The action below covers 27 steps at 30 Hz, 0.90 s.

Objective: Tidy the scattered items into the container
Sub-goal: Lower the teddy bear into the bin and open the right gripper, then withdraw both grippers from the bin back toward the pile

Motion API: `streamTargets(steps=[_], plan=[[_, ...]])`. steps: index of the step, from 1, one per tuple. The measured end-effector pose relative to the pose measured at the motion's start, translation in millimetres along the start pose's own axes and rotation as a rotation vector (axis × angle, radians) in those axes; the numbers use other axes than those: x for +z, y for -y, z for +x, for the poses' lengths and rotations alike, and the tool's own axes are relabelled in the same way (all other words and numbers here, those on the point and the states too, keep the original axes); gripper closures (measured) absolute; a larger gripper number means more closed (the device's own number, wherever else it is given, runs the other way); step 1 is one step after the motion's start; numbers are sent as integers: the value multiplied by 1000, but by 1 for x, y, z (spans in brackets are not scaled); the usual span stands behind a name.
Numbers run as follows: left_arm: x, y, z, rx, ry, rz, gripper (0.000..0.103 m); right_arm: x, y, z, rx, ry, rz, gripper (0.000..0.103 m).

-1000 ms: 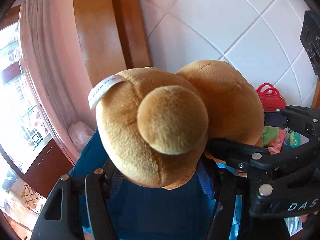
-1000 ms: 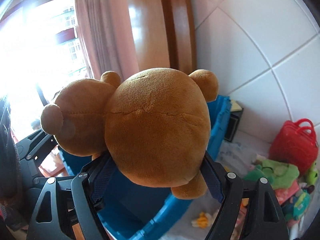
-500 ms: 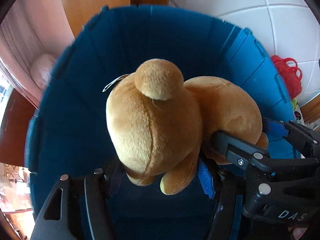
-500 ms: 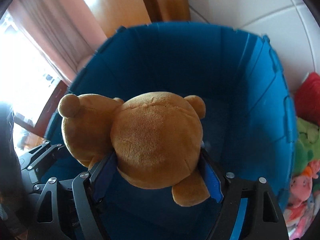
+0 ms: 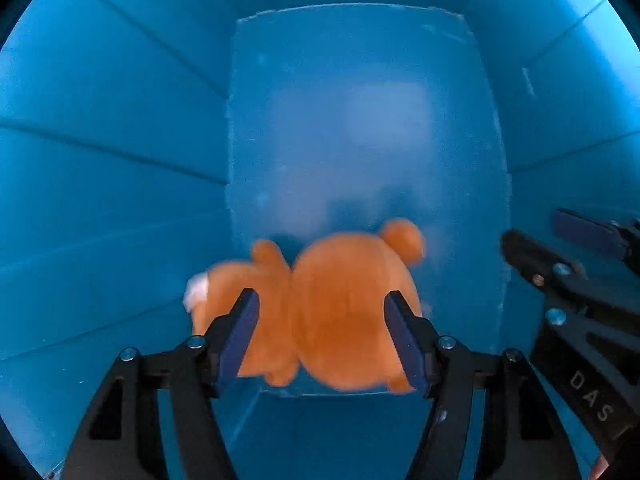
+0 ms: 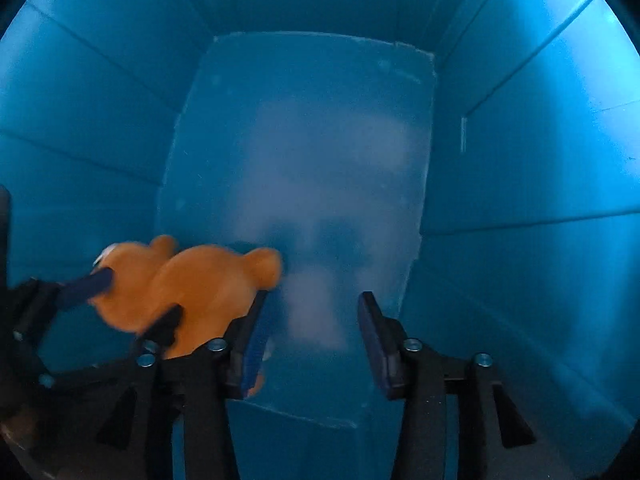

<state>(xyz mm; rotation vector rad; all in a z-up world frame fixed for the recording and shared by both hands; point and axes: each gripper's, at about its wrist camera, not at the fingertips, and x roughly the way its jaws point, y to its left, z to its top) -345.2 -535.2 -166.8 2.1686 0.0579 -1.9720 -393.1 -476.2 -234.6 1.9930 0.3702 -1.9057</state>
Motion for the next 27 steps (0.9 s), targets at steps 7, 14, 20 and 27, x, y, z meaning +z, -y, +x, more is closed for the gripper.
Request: streamTargets(steps=[7,14,20,27], plan=[[-17,-21,-27,43,68,-2,39,-15,-5,-17,-37,43,-34,28],[-54,-35,-71,26,190,-36,39,-41,-16,-69,-58,142,-92,12],[-96,-36,-110,-7,325,-40,39,-75,-25,-112,-50,239,-134,10],[-150,-31,-154,-8,510,-73,39,-120,-24,-161,-53,379,-173,1]])
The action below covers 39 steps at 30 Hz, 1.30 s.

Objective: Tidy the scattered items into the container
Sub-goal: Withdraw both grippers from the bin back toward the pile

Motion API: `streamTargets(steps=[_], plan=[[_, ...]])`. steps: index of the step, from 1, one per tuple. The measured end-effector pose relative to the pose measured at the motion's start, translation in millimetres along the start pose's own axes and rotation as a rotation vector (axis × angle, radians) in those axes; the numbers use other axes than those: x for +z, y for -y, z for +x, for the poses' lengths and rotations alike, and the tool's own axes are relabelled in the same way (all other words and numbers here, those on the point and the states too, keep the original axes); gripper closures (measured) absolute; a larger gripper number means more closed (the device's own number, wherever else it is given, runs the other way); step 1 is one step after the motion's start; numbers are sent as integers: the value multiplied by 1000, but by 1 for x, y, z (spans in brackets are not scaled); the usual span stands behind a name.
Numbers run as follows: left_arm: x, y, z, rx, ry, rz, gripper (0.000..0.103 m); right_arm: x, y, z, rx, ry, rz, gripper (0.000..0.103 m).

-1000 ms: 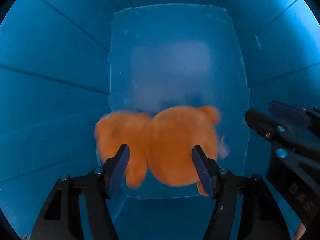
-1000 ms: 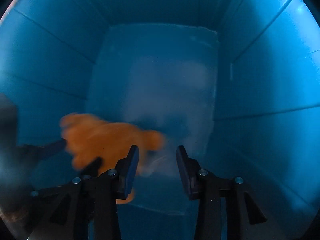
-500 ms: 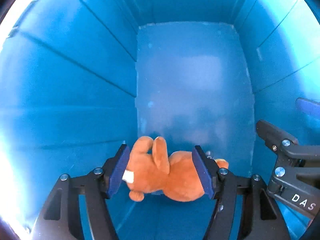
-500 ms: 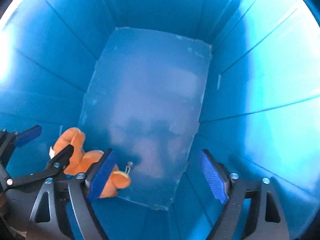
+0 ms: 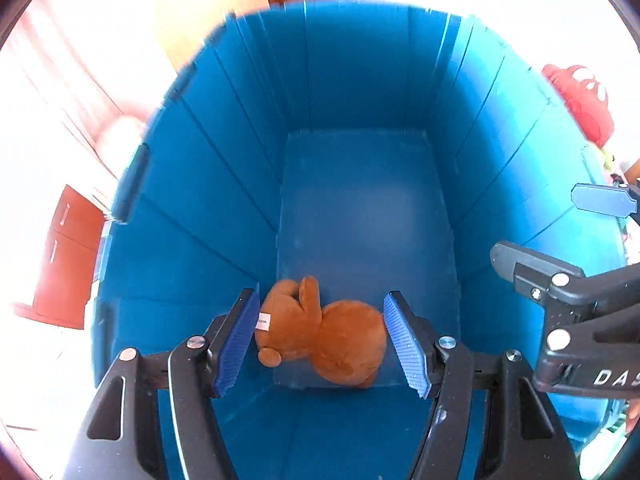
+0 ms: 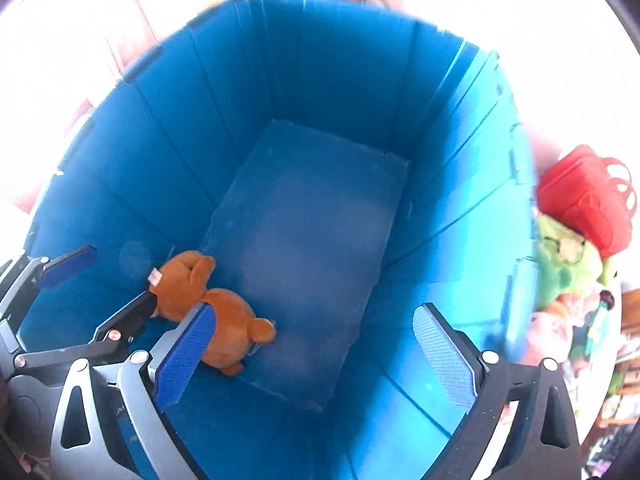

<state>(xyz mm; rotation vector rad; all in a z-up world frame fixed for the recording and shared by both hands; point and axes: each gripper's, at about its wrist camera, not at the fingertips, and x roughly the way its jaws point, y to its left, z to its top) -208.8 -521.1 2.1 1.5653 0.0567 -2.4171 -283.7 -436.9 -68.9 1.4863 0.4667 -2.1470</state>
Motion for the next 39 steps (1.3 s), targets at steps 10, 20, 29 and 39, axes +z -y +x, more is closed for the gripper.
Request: streamTargets(steps=[10,20,29,39], plan=[[-41,28,-75,-10,292,-50,39,-58,20,-74,-22,218,5,1],[-77,95,-124,-2,499,-39,35,-143,59,-129,-104,413,35,0],[-101,202,-148,-39,560,2,28,-227,151,-157,-168,482,129,0],[-131,337,-144,-119,537,34,27,-328,263,-163,-275,476,178,0]])
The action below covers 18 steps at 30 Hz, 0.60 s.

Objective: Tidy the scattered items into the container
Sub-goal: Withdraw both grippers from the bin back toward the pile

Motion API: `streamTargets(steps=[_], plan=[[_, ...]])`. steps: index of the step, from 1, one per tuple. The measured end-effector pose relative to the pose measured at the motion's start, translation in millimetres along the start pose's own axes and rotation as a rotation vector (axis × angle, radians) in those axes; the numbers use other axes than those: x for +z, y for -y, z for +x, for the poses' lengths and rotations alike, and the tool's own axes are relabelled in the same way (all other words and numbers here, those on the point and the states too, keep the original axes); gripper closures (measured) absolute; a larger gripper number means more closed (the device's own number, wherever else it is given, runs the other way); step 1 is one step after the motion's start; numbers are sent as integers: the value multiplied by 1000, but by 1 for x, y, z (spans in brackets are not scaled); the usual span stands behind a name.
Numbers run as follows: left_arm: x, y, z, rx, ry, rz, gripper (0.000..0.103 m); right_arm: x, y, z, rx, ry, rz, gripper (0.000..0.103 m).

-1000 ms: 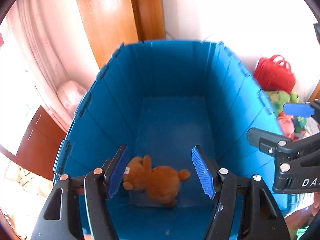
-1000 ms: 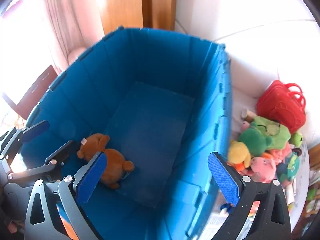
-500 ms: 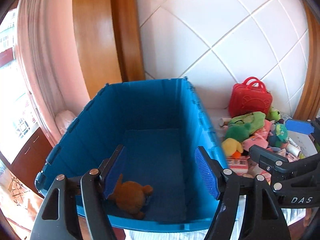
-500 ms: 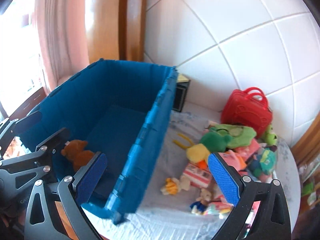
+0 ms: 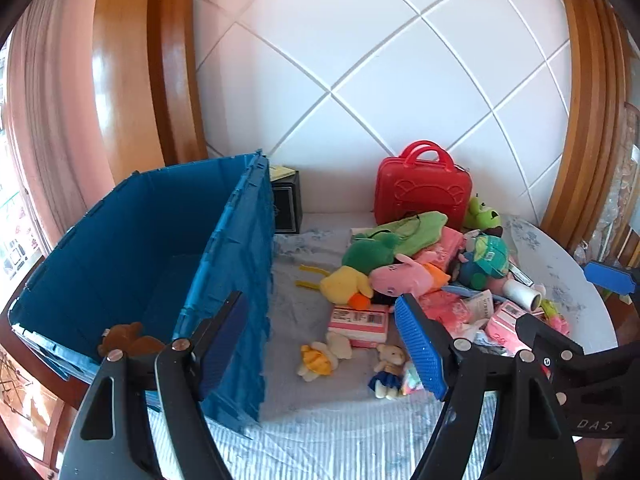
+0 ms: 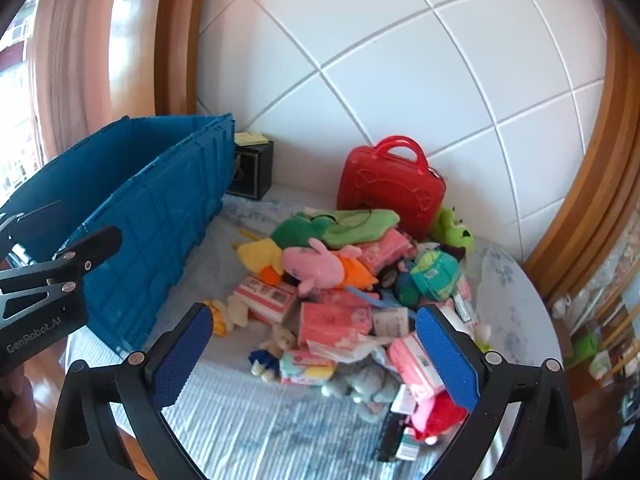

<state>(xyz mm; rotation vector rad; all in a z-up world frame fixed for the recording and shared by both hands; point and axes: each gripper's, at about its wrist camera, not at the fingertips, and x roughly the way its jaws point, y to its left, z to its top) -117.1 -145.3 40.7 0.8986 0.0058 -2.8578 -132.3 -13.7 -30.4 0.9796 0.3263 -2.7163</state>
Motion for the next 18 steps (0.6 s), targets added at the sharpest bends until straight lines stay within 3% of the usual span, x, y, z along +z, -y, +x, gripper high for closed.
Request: streamTargets(steps=[6,13,18], plan=[[-16,52,11,-46,-45,44,27,-31,63,-6,-6,-23,103,0],[-19,75,37,-99,-90,57,27,-55,108,1,-49,-59,221,0],[-22,82,54,-148,-81,73,27,-67,127,8,-97,-81,281,0]])
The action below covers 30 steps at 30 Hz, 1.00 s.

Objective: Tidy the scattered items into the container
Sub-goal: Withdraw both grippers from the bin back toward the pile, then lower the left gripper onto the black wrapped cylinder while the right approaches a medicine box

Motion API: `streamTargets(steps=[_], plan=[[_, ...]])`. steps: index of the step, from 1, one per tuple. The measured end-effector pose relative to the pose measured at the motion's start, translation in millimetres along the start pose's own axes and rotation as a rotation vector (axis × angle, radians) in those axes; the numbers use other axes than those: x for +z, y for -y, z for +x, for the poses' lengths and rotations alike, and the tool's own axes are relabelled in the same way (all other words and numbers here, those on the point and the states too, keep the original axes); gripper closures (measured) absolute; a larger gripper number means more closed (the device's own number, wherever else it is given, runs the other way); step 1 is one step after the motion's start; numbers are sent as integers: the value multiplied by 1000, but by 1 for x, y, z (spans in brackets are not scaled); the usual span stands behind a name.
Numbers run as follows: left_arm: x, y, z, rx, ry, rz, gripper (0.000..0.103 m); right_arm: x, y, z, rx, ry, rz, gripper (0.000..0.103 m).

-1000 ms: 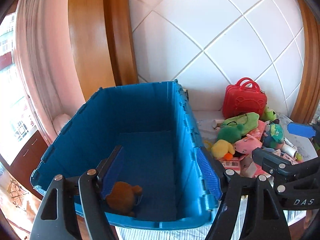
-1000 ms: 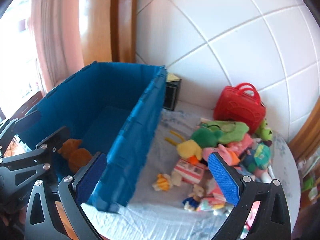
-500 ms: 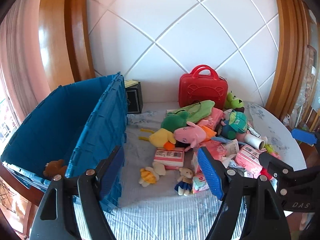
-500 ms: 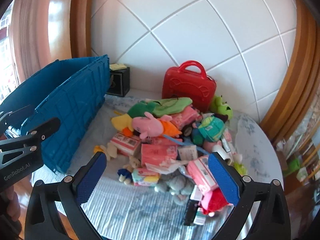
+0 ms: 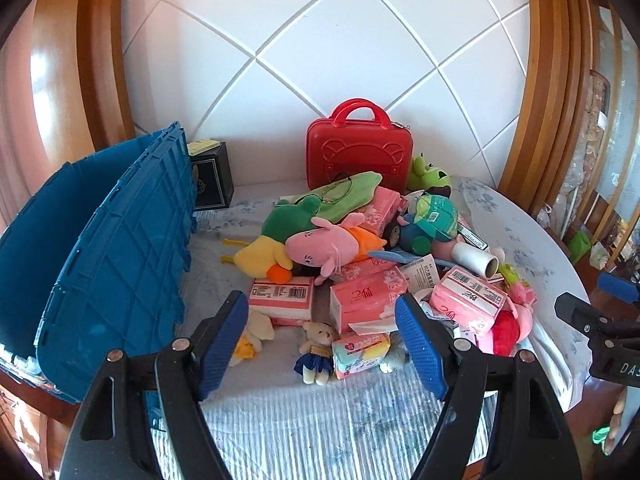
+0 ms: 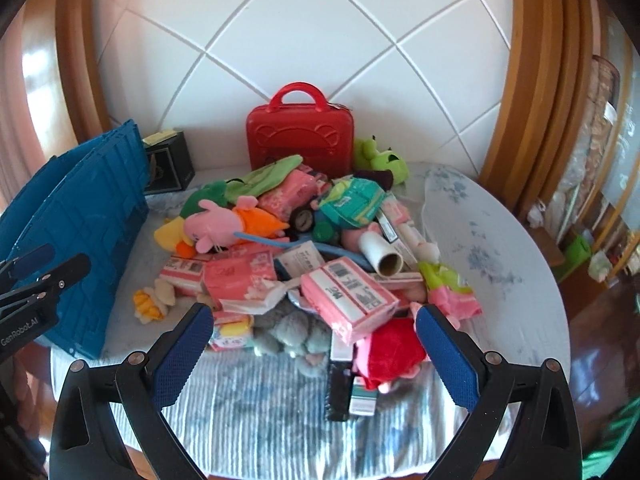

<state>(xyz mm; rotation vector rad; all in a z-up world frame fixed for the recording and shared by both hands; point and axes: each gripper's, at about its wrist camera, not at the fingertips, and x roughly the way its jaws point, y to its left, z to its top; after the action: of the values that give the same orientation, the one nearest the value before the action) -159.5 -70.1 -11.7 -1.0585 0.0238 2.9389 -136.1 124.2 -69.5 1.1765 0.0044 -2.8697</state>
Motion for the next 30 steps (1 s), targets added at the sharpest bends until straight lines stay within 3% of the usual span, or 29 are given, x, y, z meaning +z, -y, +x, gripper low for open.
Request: streamTargets(steps=[8,19,30], plan=[[-9,15,17,-28,42,64,27,-19,15,20,-54,-30,59,0],[-21,58,60,-33,-63,66,27,-40,54,64,-38,-130,80,0],[-46,136,101,-29,-162,79,27,-60,127,99,2,-213,96,0]])
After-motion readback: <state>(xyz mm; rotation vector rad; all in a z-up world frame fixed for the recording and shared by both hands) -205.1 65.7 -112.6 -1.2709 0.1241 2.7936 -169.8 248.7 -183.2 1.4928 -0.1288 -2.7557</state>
